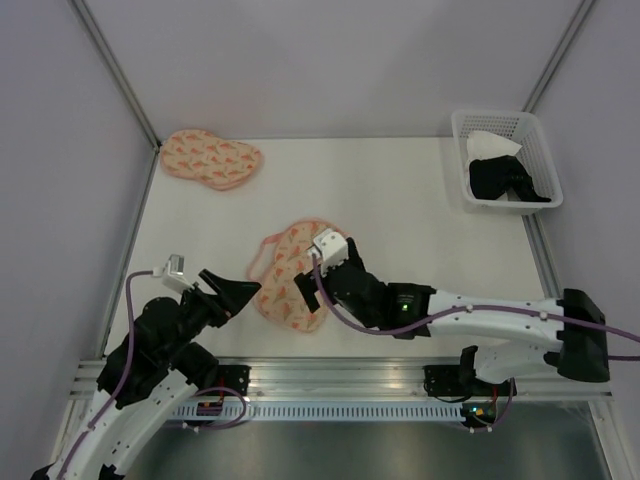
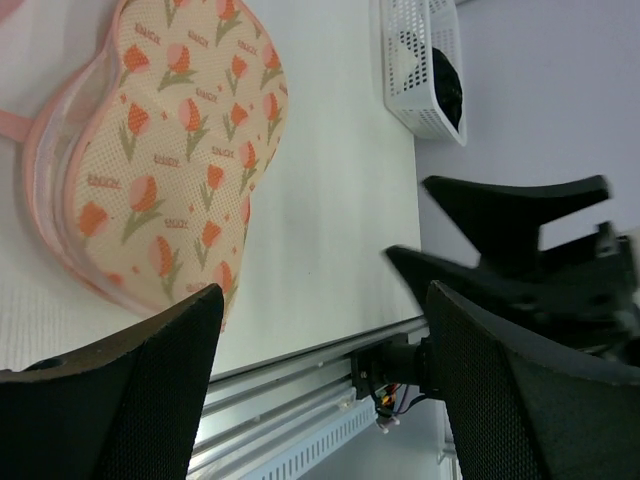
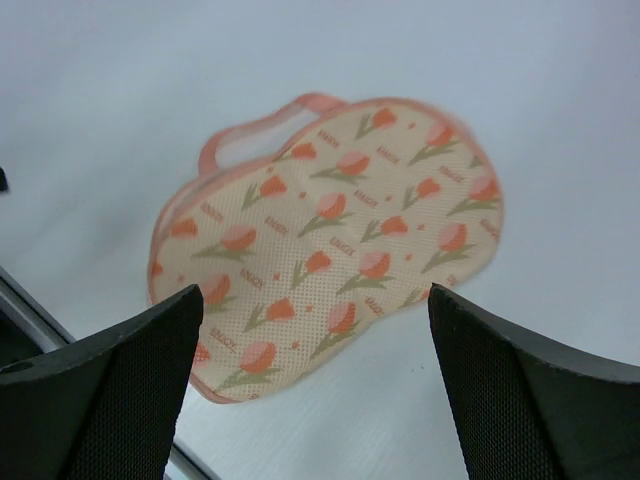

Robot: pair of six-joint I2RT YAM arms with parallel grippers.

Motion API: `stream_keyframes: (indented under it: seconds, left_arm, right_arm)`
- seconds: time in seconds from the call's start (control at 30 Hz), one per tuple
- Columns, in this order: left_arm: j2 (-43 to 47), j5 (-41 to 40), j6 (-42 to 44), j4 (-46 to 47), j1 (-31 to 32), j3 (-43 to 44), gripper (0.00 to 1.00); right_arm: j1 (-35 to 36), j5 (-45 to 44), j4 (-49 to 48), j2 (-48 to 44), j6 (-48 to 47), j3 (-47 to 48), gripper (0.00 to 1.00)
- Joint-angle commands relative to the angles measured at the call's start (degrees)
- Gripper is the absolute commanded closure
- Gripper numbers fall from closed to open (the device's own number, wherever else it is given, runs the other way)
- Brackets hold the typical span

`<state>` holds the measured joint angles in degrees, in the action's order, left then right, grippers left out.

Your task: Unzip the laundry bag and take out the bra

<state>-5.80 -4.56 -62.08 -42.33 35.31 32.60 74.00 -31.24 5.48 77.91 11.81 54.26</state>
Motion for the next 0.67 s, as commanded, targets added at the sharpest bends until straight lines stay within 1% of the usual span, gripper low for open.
stream_keyframes:
  seconds: [0.0,0.03,0.13,0.2,0.33,0.43,0.53,0.63]
  left_arm:
    - [-2.01,3.24,1.88,2.25,-0.15,-0.08,0.13]
    - [-2.63,3.33,1.88,2.51,-0.15,0.01,0.13]
    - [-3.6,3.68,1.88,3.56,-0.15,-0.34,0.13]
    - [-3.95,3.85,1.88,4.09,-0.15,-0.34,0.12]
    - [-4.74,3.68,2.14,4.62,-0.15,0.1,0.12]
    - [-5.36,4.2,2.93,6.02,-0.15,0.1,0.12]
    - [-6.5,4.29,3.28,6.73,-0.15,0.18,0.12]
    - [-7.2,4.29,3.29,7.34,-0.15,-0.08,0.12]
  right_arm:
    - [-0.87,-10.4,6.46,-8.9,9.53,-0.11,0.02]
    - [-0.96,-10.94,7.61,-10.57,9.72,-0.73,0.02]
    - [-1.05,-7.79,7.45,-18.99,9.02,-5.29,0.02]
    - [-1.31,-7.17,8.93,-22.25,11.2,-6.97,0.02]
    - [-1.84,-6.99,16.21,-25.34,16.12,-5.83,0.02]
    - [-1.84,-7.43,18.6,-28.41,18.33,-5.57,0.02]
    - [-1.84,-6.03,18.35,-30.97,19.21,-6.88,0.02]
    - [-1.84,-6.28,20.27,-29.84,20.88,-6.45,0.02]
